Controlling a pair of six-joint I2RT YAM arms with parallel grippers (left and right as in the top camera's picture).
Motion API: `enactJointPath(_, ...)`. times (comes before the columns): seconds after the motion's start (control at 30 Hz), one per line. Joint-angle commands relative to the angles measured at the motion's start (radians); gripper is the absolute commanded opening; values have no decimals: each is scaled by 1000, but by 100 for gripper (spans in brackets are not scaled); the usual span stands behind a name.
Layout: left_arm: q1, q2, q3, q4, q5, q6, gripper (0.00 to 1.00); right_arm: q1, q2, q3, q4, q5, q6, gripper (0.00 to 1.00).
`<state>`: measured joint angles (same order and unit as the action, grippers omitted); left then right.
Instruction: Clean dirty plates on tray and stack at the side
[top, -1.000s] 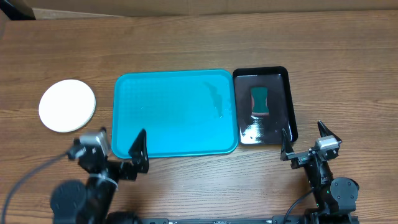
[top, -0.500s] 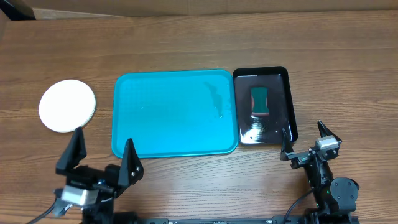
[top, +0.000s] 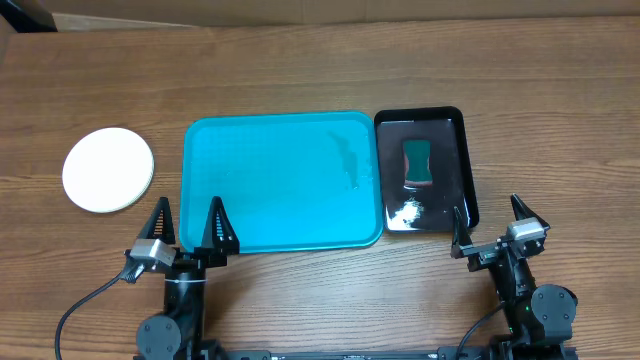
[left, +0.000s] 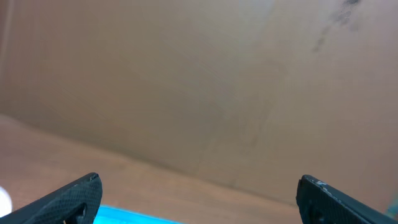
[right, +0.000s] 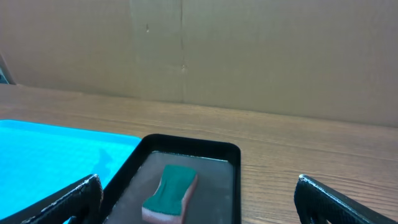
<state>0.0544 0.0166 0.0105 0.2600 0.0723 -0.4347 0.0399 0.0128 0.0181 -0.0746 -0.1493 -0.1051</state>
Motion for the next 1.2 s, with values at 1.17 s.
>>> enactJointPath(1.17, -27, -12, -6, -338, -72, 383, 100, -3, -10, -10, 5, 9, 0, 100)
